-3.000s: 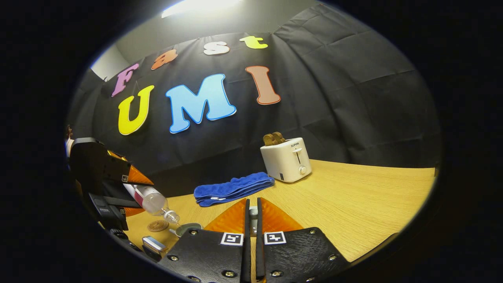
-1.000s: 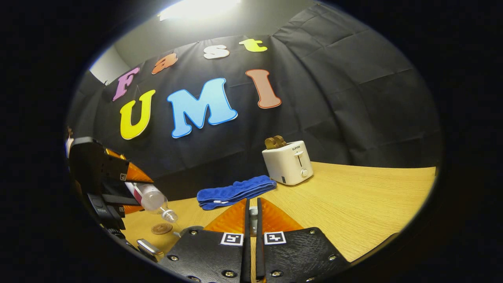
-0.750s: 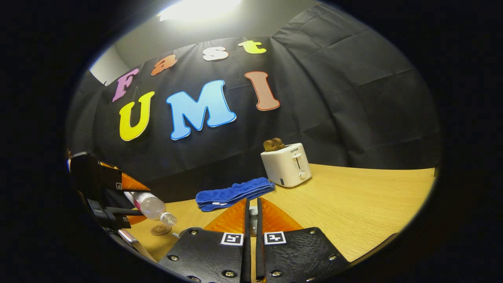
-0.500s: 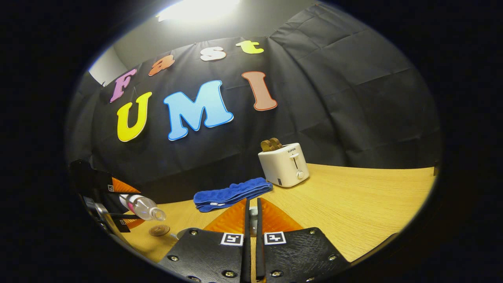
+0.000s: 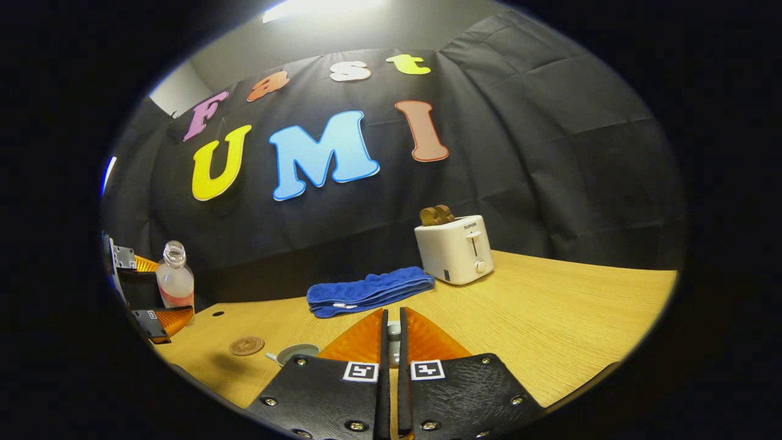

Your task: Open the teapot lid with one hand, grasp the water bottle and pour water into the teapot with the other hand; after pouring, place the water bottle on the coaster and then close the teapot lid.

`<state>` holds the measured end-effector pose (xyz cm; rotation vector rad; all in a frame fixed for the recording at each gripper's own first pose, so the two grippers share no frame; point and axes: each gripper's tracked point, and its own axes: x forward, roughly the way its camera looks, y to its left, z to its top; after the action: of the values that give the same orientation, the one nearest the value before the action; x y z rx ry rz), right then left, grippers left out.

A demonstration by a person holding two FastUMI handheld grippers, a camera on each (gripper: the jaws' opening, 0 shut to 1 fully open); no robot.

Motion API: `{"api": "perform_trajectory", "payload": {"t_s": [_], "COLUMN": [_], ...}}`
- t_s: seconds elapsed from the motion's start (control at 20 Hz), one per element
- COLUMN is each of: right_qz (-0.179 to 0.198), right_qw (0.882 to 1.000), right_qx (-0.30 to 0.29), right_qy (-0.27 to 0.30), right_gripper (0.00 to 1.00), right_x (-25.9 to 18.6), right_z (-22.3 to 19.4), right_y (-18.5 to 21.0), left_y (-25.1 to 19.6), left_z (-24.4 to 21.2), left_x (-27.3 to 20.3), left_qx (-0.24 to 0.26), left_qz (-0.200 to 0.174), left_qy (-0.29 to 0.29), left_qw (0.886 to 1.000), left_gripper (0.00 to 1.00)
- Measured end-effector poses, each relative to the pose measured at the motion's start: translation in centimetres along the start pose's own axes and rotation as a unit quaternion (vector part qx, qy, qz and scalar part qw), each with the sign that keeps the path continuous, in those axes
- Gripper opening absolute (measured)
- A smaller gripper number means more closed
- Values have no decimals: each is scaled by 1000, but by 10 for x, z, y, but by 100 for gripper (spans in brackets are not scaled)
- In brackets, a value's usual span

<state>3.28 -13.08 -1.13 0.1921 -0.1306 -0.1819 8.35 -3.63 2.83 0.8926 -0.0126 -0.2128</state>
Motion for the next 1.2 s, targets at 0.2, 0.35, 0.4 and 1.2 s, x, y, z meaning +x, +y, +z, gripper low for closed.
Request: {"api": "perform_trajectory", "payload": {"t_s": [0.2, 0.35, 0.4, 1.2], "right_qz": [31, 56, 66, 101], "right_qw": [999, 998, 997, 991], "right_qx": [-11, -38, -39, -62], "right_qy": [0, 1, 5, 56], "right_gripper": [5, 5, 5, 5], "right_x": [5, 6, 6, 31], "right_z": [9, 11, 11, -18], "right_y": [27, 53, 61, 101], "left_y": [5, 10, 13, 35], "left_z": [-33, -51, -54, -56], "left_x": [-7, -12, -15, 19], "left_qx": [-136, -210, -229, -409], "left_qz": [20, 34, 39, 29], "left_qy": [15, 20, 21, -42], "left_qw": [990, 977, 972, 911], "left_gripper": [87, 87, 87, 86]}}
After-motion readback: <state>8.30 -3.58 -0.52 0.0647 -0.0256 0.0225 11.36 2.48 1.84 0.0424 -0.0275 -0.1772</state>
